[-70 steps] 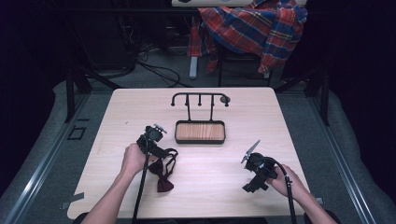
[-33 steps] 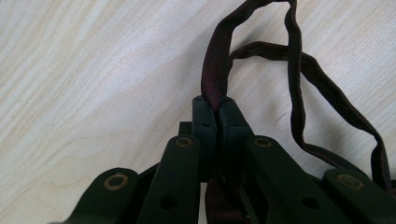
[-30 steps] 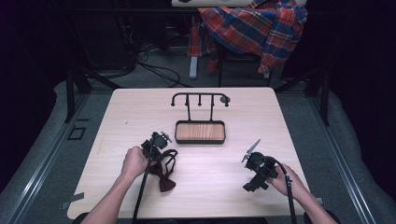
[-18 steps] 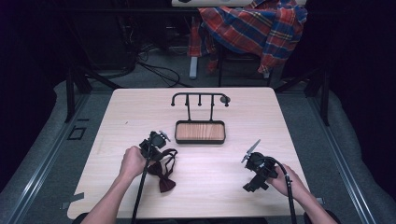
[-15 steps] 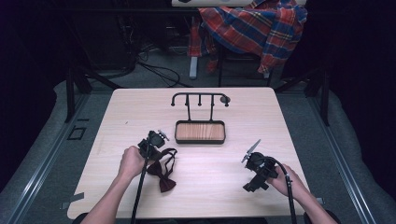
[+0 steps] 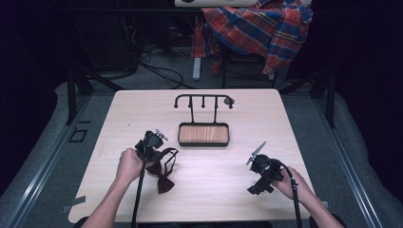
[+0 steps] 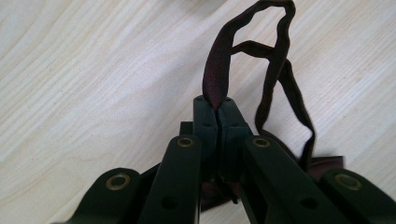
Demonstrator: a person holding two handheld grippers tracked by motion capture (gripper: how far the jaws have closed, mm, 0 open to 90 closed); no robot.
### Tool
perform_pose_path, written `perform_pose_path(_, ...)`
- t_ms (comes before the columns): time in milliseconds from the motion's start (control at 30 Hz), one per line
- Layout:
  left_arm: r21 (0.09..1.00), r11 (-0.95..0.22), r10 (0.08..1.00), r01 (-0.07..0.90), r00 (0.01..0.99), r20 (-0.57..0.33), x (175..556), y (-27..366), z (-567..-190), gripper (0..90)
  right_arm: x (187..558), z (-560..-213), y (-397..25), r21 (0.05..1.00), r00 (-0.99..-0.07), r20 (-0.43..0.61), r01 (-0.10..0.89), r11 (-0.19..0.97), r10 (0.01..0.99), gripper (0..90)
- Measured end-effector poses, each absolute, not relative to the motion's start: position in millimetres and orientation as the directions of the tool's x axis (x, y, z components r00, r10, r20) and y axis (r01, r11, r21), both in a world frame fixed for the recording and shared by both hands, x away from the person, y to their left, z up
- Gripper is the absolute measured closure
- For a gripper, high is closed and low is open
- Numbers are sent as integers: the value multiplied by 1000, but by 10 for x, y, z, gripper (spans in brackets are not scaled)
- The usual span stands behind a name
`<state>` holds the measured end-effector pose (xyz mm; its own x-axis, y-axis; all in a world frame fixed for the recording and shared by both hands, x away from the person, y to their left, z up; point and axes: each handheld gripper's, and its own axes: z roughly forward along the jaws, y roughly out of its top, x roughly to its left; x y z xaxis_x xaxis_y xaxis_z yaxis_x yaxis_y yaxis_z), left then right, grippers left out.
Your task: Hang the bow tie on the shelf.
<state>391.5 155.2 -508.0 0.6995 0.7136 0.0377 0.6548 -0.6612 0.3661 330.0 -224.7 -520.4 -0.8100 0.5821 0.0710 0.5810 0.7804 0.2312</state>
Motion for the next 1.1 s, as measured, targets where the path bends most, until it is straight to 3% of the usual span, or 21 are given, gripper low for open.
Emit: perform_pose_path(1100, 485, -606, 743, 631, 666, 62, 3977, 1678, -4747, 884, 3296, -5224, -2271, 240, -803, 89, 592, 769, 590, 159)
